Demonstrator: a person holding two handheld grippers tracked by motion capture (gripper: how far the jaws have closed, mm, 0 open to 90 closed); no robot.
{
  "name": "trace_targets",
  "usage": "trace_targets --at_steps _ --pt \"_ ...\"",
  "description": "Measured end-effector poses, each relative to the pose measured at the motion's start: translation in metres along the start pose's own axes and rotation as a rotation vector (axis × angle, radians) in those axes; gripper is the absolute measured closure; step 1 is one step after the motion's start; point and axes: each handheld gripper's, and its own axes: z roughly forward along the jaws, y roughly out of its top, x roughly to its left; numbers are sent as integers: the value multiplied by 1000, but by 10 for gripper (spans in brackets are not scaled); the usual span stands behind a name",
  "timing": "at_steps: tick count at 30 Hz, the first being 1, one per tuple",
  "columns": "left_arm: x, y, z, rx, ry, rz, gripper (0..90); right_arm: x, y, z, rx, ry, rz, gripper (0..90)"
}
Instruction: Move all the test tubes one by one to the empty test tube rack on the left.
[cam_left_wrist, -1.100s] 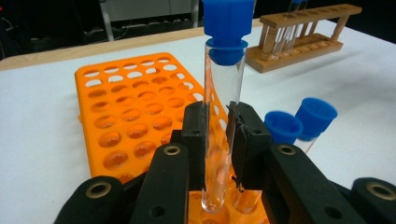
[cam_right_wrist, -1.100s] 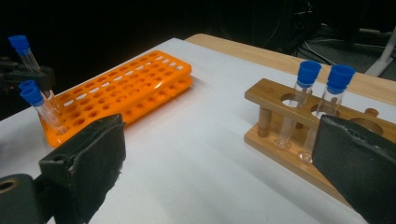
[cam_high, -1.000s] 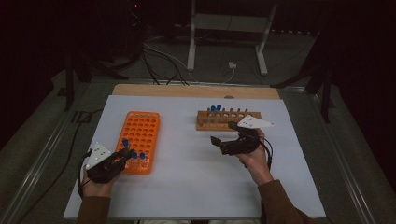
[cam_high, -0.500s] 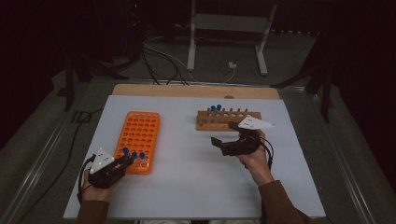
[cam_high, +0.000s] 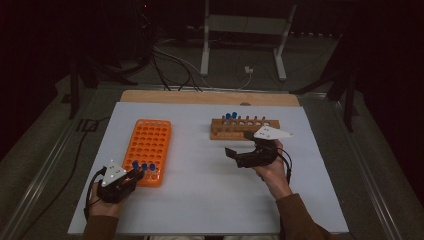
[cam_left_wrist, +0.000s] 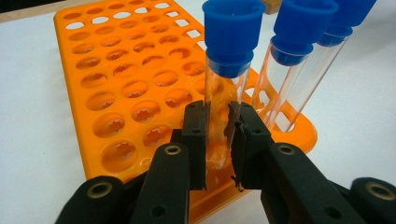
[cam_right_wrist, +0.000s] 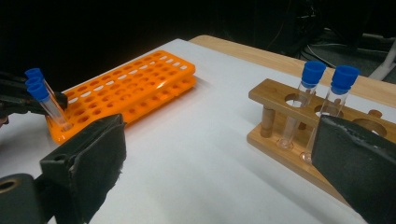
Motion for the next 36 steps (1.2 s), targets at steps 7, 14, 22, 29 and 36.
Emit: trace_targets --at_steps 7,14,22,29,36 --pt "2 -1 -2 -7 -18 -26 762 -1 0 0 1 -5 3 32" --pt "4 -1 -8 -29 -18 -40 655 -3 0 1 3 -10 6 33" --pt "8 1 -20 -84 -34 -70 514 -8 2 2 10 -30 5 33" --pt "8 5 -26 -108 -15 -89 233 -15 5 5 26 -66 2 33" --pt "7 9 -28 -126 0 -94 13 -25 14 12 44 -115 -8 36"
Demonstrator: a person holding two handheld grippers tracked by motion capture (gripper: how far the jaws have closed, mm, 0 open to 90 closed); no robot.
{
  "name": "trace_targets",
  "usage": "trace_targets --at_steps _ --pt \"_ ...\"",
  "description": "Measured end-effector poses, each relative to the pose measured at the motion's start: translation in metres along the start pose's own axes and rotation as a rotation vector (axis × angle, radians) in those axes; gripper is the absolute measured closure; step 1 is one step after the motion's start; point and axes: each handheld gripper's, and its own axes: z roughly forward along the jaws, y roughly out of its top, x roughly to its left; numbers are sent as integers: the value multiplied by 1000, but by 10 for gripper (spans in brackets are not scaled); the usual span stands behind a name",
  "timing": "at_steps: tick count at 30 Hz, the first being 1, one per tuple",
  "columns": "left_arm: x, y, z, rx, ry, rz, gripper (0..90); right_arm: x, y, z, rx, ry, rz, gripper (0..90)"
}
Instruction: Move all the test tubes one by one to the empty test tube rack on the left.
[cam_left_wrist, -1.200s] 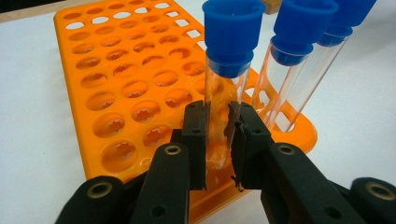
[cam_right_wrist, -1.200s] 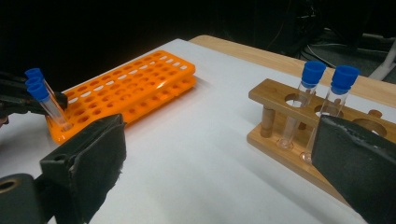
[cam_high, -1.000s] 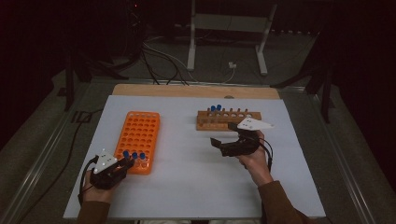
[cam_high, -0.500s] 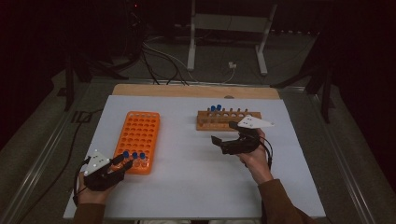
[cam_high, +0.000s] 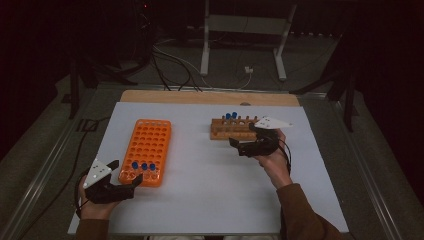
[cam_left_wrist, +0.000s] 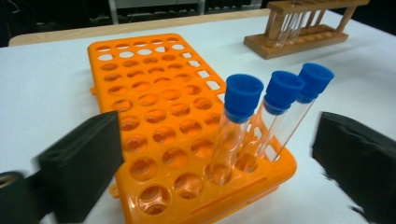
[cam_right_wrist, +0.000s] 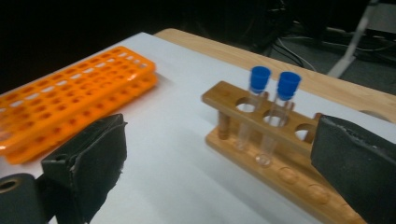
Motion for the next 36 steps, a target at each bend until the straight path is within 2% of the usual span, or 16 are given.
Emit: trace_targets --at_steps 9,12,16,20,22,24,25,27,31,36 --pt "-2 1 0 -28 -4 -10 3 -21 17 14 15 -78 27 66" --pt "-3 1 0 -27 -3 -5 3 -29 20 20 19 -96 36 71" --pt "-3 0 0 -31 -4 -10 3 -38 19 29 30 -106 61 127" --pt "-1 -1 -1 -30 -4 -10 3 -43 15 40 50 -134 70 234" --pt "-1 -1 -2 -32 -4 -11 3 -45 12 45 56 -131 74 331" --pt "-1 -1 -2 -34 -3 -14 3 -46 9 48 63 -124 65 465" --pt "0 -1 -2 -34 -2 -13 3 -45 8 50 65 -112 60 511" --pt "0 -1 -2 -35 -1 -13 3 -44 8 54 66 -119 48 581" --pt "0 -1 -2 -34 -3 -14 3 -42 7 61 71 -125 50 631" --pt "0 -1 -2 -33 -2 -13 3 -44 3 70 78 -136 88 663"
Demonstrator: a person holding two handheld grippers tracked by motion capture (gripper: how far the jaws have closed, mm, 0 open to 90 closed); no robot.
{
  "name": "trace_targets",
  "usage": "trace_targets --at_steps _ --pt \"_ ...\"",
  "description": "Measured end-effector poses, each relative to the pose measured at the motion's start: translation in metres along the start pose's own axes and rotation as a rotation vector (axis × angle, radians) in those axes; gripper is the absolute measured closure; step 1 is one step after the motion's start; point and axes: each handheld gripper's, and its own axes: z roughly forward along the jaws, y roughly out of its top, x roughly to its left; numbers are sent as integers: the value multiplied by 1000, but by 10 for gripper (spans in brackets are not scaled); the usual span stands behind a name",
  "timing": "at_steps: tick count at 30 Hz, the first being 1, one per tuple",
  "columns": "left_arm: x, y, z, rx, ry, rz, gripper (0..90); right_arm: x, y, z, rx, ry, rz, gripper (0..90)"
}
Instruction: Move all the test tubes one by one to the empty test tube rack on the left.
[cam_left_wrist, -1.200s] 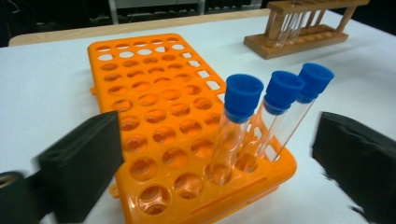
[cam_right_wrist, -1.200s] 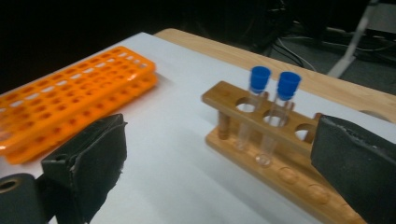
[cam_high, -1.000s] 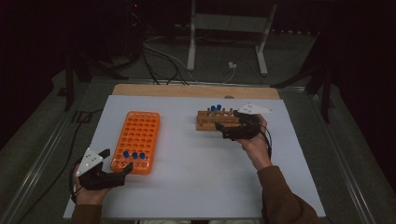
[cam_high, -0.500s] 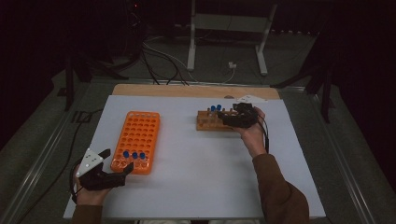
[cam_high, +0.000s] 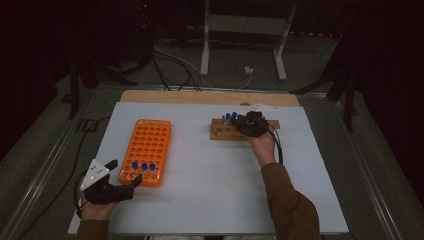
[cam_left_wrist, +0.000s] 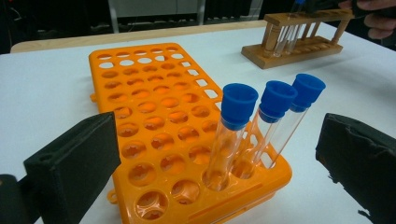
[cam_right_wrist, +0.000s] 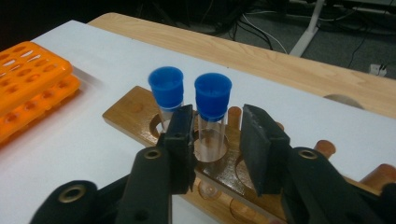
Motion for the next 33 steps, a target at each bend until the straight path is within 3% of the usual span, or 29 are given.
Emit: trace_targets --at_steps 10,33 --pt "1 -1 -1 -1 1 -4 3 3 -1 5 -19 -14 1 766" --pt "-3 3 1 -2 -7 13 3 6 12 -23 -94 -15 -30 774"
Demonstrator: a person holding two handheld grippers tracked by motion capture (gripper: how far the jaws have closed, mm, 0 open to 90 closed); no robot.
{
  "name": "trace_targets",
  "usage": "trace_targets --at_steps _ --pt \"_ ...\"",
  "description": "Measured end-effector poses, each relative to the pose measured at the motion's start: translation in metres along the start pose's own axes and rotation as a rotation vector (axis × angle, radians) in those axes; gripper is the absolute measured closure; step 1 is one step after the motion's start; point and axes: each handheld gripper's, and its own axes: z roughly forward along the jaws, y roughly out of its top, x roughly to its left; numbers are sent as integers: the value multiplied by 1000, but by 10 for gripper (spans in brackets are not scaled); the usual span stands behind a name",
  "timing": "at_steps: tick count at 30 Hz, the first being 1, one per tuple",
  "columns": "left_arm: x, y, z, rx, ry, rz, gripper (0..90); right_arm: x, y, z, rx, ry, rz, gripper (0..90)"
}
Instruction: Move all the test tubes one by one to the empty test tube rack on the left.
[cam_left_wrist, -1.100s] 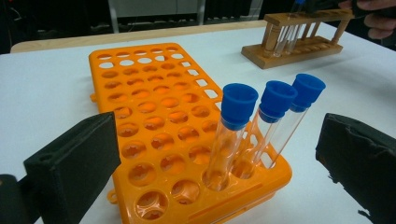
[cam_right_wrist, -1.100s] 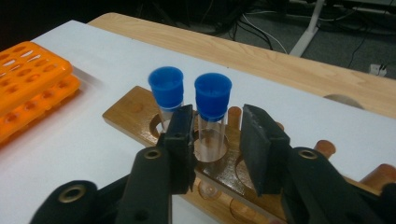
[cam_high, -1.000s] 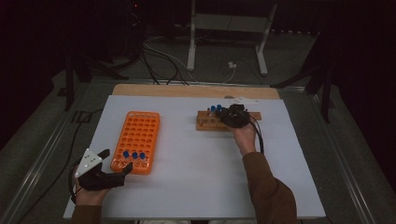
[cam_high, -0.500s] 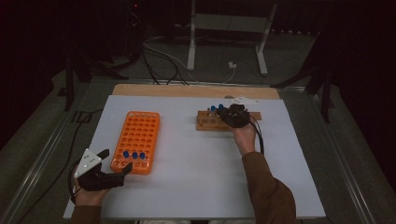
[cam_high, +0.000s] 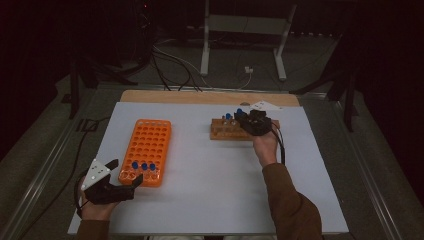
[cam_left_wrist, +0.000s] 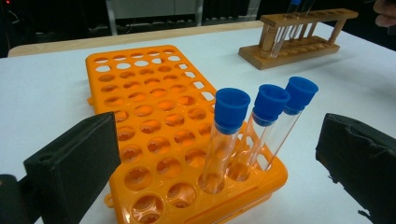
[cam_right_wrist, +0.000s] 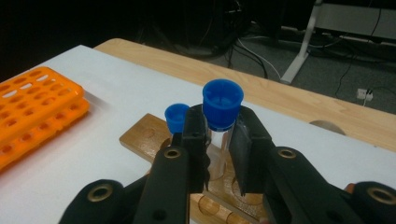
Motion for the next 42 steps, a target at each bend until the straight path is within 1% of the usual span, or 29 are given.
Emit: trace_targets --at_steps 8,17,28,36,42 --pt "-2 2 2 6 -5 4 3 0 7 -10 -26 -1 -5 774" --pt "-4 4 2 0 -5 5 3 1 13 -20 -41 5 -27 774" --pt "-7 11 1 -14 -6 9 3 2 15 -30 -45 13 -37 774" --pt "-10 16 2 -14 -13 15 3 4 18 -35 -63 14 -46 775" --pt "-11 19 3 -20 -15 14 3 6 19 -38 -71 25 -53 775"
